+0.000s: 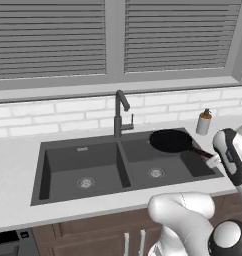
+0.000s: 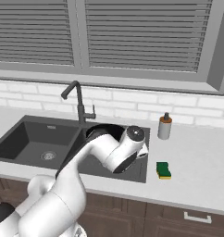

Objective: Pick the pan and sponge and place them into the sink. Then turn on the water.

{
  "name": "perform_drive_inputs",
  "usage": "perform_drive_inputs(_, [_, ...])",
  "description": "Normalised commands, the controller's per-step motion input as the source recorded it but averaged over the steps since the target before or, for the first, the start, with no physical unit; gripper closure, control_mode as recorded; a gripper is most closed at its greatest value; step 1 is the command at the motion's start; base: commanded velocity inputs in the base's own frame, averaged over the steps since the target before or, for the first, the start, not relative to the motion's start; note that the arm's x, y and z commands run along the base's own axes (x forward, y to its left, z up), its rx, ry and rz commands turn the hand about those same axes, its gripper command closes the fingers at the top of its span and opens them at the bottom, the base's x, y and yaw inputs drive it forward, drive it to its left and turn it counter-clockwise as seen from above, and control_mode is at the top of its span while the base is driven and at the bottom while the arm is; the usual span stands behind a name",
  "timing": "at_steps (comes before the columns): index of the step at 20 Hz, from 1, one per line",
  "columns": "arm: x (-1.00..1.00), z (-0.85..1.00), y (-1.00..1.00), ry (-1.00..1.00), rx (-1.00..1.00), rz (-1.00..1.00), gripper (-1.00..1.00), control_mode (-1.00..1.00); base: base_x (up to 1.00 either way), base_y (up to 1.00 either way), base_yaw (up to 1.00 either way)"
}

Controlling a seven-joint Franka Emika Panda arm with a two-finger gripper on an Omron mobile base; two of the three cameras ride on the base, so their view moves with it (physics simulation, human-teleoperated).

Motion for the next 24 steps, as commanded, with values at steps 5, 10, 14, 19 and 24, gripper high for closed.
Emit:
perform_drive_inputs(5, [0.07,-0.35,0.0,0.17,-0.08,0.24,1.0,-1.0,0.0,0.0,0.0])
perform_drive_inputs(10, [0.46,-0.25,0.02,0.0,0.0,0.27,1.0,-1.0,0.0,0.0,0.0])
perform_drive_inputs(14, [0.75,-0.27,0.24,0.0,0.0,0.19,1.0,-1.0,0.0,0.0,0.0])
perform_drive_inputs(19, [0.68,-0.32,0.31,0.06,0.0,0.11,1.0,-1.0,0.0,0.0,0.0])
perform_drive_inputs(24, [0.39,-0.45,0.06,0.15,0.0,0.02,1.0,-1.0,0.0,0.0,0.0])
